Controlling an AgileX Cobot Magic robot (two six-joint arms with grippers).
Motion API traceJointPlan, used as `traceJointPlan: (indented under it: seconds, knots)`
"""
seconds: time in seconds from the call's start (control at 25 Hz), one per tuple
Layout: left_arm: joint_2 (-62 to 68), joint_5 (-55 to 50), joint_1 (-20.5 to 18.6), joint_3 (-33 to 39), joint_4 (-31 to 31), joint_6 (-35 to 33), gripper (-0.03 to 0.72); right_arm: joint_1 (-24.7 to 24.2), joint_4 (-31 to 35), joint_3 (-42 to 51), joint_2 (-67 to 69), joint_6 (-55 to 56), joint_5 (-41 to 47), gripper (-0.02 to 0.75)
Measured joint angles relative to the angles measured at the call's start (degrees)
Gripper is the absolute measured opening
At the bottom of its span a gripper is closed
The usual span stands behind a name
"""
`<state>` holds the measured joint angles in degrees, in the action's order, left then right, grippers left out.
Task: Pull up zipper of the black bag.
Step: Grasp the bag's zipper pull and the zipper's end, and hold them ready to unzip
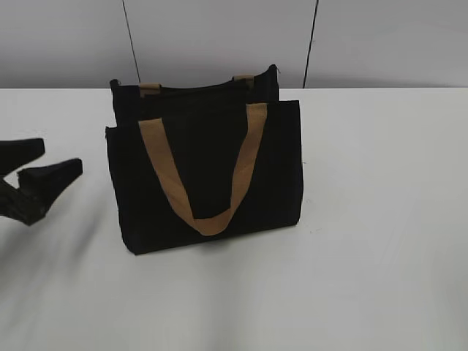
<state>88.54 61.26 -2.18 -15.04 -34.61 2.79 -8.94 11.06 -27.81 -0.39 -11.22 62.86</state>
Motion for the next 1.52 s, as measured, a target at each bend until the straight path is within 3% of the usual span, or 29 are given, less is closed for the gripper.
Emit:
traceJointPlan:
  seconds: [0.12, 0.32, 0.6, 1.12, 1.28, 1.52]
  knots:
    - [8.3, 2.0, -2.0, -2.3, -8.1, 1.3, 0.585, 0.0, 0.0, 0.0, 0.0, 0.0, 0.0, 0.494]
    - [17.9, 3.3, -2.0, -9.1, -19.0, 3.6, 0.585, 0.0, 0.0, 0.0, 0.0, 0.0, 0.0, 0.494]
    - [24.7, 3.1, -0.1, -16.7, -24.3, 3.8, 0.585, 0.0, 0.0, 0.0, 0.0, 0.0, 0.0, 0.494]
    - [29.1, 3.8, 3.9, -21.7, -24.6, 3.8, 0.571, 0.0, 0.1, 0.0, 0.0, 0.0, 0.0, 0.494]
    - [29.1, 4.4, 4.1, -21.7, -24.2, 3.8, 0.459, 0.0, 0.1, 0.0, 0.0, 0.0, 0.0, 0.494]
    - [29.1, 4.6, 4.3, -21.7, -24.2, 3.9, 0.133, 0.0, 0.1, 0.0, 0.0, 0.0, -0.1, 0.494]
